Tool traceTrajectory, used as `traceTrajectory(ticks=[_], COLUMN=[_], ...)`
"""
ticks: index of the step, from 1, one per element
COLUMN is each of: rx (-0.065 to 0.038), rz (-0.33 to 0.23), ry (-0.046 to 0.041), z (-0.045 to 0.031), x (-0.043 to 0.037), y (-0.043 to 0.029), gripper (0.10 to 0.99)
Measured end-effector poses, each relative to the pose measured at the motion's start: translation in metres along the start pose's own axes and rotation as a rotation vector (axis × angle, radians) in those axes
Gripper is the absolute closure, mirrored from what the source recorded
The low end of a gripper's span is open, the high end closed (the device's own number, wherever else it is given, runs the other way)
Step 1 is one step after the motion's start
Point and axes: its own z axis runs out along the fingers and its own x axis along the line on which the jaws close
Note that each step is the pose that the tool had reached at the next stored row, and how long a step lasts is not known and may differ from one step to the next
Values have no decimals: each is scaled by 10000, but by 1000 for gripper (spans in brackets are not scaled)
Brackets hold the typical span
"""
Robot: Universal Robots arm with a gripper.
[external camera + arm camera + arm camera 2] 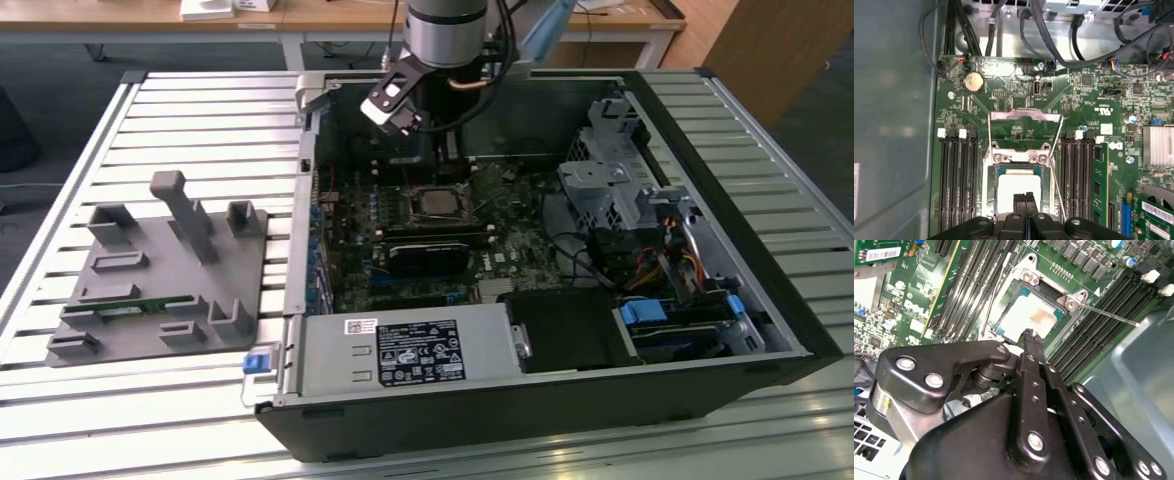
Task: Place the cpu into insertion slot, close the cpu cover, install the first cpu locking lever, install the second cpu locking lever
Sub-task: 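Close the cpu cover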
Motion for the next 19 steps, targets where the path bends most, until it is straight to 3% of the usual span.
traceTrajectory(ticks=[6,15,17,19], rx=[3,11,43,59], rz=[0,7,9,18], ry=[-1,11,81,244], z=[-153,-151,-147,-142], x=[-6,-121,-133,-133], y=[9,14,48,107], gripper=[980,980,980,980])
